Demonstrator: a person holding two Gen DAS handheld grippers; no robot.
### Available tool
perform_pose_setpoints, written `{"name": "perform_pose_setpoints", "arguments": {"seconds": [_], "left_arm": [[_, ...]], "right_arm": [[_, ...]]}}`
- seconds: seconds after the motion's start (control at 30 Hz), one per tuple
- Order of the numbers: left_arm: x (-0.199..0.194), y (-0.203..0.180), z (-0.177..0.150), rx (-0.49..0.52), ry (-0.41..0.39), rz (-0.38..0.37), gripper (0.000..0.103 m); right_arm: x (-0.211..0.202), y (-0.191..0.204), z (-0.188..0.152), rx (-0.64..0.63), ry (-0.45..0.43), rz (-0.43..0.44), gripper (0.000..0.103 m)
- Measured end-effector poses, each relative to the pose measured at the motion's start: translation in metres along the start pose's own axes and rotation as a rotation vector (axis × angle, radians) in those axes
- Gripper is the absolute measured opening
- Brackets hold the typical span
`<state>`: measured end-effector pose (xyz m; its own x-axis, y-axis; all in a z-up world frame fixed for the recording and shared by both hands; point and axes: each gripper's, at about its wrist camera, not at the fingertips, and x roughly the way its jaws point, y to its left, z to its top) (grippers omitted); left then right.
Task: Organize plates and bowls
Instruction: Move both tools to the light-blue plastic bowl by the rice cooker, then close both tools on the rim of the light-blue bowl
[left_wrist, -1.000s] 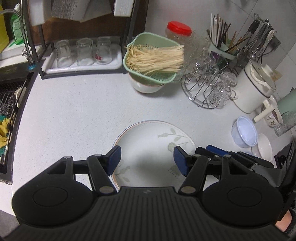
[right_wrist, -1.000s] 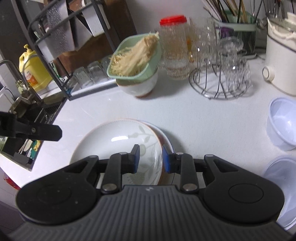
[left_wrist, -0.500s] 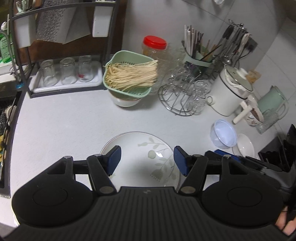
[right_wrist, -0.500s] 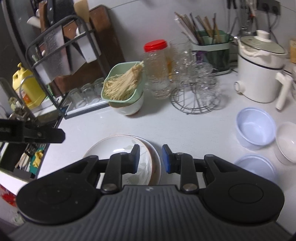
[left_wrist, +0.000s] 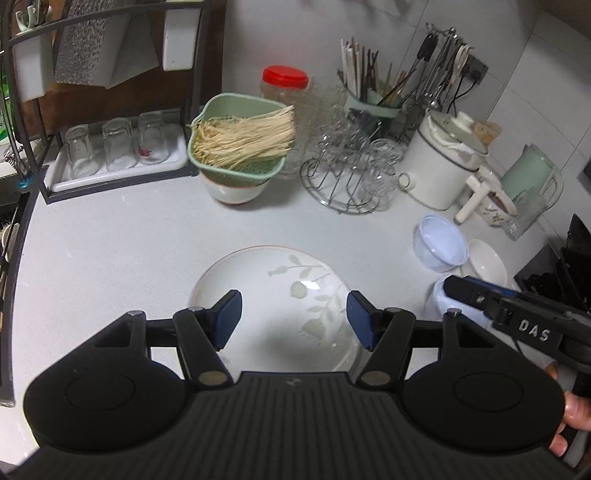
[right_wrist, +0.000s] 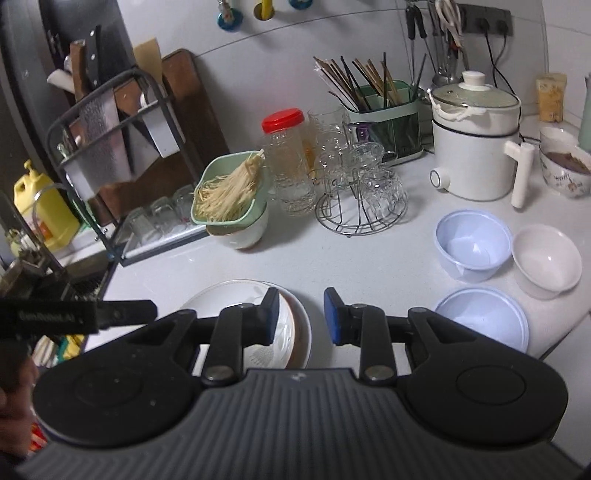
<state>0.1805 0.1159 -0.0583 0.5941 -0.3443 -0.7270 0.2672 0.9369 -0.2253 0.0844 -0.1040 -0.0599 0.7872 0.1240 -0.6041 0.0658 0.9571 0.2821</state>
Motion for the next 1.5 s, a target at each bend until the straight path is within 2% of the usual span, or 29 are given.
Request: {"name": "perform_pose_setpoints", "arguments": {"seconds": [0.27, 0.47, 0.63, 0.73, 1.2, 1.27, 1.33, 1.5], "left_arm": [[0.01, -0.045, -0.002, -0.01, -0.044, 0.001, 0.068], [0.04, -0.077, -0.005, 0.012, -0.022, -0.008, 0.068], [0.067, -0.099, -0.007, 0.024, 0.017, -0.018, 0.068], [0.079, -0.11, -0.009, 0.031, 0.042, -0.028, 0.068], [0.122, -0.156, -0.01, 0.084, 0.152, -0.042, 0.069], [0.126, -0.162, -0.008, 0.095, 0.161, -0.047, 0.071], [0.131, -0.167, -0.007, 0.096, 0.168, -0.05, 0.074], [0.147, -0.18, -0.004, 0.096, 0.202, -0.066, 0.074]], "right_arm": [[-0.007, -0.029, -0.005, -0.064, -0.015, -0.018, 0.03], [-0.015, -0.066, -0.013, -0.049, -0.041, -0.076, 0.03], [-0.016, -0.092, -0.014, -0.069, -0.057, -0.12, 0.031], [-0.014, -0.106, -0.015, -0.057, -0.035, -0.107, 0.031], [-0.017, -0.148, -0.028, -0.011, 0.012, -0.171, 0.031], [-0.017, -0.156, -0.029, -0.001, 0.011, -0.183, 0.042], [-0.017, -0.164, -0.03, 0.017, 0.013, -0.181, 0.046], [-0.016, -0.182, -0.031, 0.061, 0.031, -0.178, 0.046]]}}
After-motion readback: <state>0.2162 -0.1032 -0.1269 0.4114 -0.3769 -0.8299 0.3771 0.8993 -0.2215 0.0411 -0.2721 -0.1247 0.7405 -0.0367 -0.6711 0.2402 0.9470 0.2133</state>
